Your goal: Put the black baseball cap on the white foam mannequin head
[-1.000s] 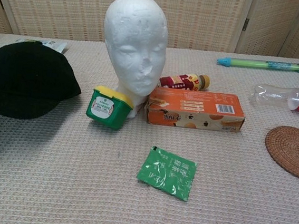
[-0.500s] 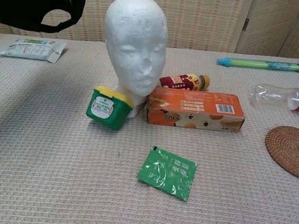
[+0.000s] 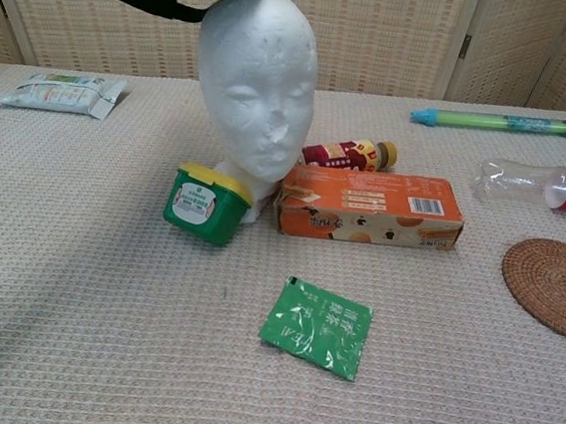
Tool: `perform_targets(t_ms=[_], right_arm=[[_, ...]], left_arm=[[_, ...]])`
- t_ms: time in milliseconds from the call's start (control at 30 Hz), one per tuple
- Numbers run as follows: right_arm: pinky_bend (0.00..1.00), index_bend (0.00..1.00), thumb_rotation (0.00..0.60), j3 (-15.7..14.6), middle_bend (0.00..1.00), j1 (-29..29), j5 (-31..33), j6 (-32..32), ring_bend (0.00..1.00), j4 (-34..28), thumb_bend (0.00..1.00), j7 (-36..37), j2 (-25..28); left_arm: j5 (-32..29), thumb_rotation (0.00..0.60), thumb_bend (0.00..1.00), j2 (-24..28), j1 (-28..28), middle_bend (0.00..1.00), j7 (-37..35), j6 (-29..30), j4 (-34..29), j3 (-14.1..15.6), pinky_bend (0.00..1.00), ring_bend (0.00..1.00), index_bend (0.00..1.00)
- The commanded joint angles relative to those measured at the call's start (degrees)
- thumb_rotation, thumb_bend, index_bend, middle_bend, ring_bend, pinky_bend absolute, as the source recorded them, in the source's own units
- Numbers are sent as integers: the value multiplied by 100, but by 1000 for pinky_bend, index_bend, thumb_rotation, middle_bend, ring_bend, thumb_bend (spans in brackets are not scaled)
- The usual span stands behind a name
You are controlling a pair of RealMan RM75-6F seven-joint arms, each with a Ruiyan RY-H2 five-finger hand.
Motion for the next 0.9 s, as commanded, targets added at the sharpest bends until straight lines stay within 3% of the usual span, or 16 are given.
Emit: perform_targets(t_ms=[33, 400, 467, 600, 667, 733, 833, 900], right_arm=[[0, 0, 600, 37, 0, -29, 37, 60, 0, 7, 107, 95, 56], [0, 0, 600, 20, 0, -119, -22, 189, 0, -15, 107, 208, 161], [0, 0, 600, 22, 0, -138, -47, 231, 0, -24, 107, 207, 165], [0, 0, 600, 15, 0, -141, -65, 225, 0, -29, 109, 176, 150], [0, 0, 600, 7, 0, -129, -68, 188, 0, -29, 108, 149, 138], [0, 0, 600, 1, 0, -119, -69, 158, 0, -26, 107, 121, 128], [0, 0, 600, -2, 0, -113, -67, 136, 0, -29, 108, 77, 109], [0, 0, 600, -5, 0, -112, -65, 127, 0, -32, 107, 50, 101]], left_arm=[[201, 600, 523, -343, -137, 1000, 196, -159, -109, 177, 936, 905, 685], [504, 600, 494, -1167, 384, 1000, 96, -213, 509, 1063, 934, 899, 670], [521, 600, 424, -1223, 474, 1000, 38, -201, 618, 1133, 930, 889, 598], [477, 600, 291, -1192, 592, 985, 45, -238, 628, 1138, 907, 849, 342], [398, 600, 232, -1081, 695, 870, 97, -323, 427, 1144, 886, 809, 210], [342, 600, 180, -882, 833, 641, 182, -386, 80, 1192, 828, 703, 88], [283, 600, 137, -441, 1113, 399, 335, -417, -659, 1334, 710, 493, 19], [226, 600, 133, -84, 1338, 337, 412, -392, -1190, 1447, 629, 400, 12]])
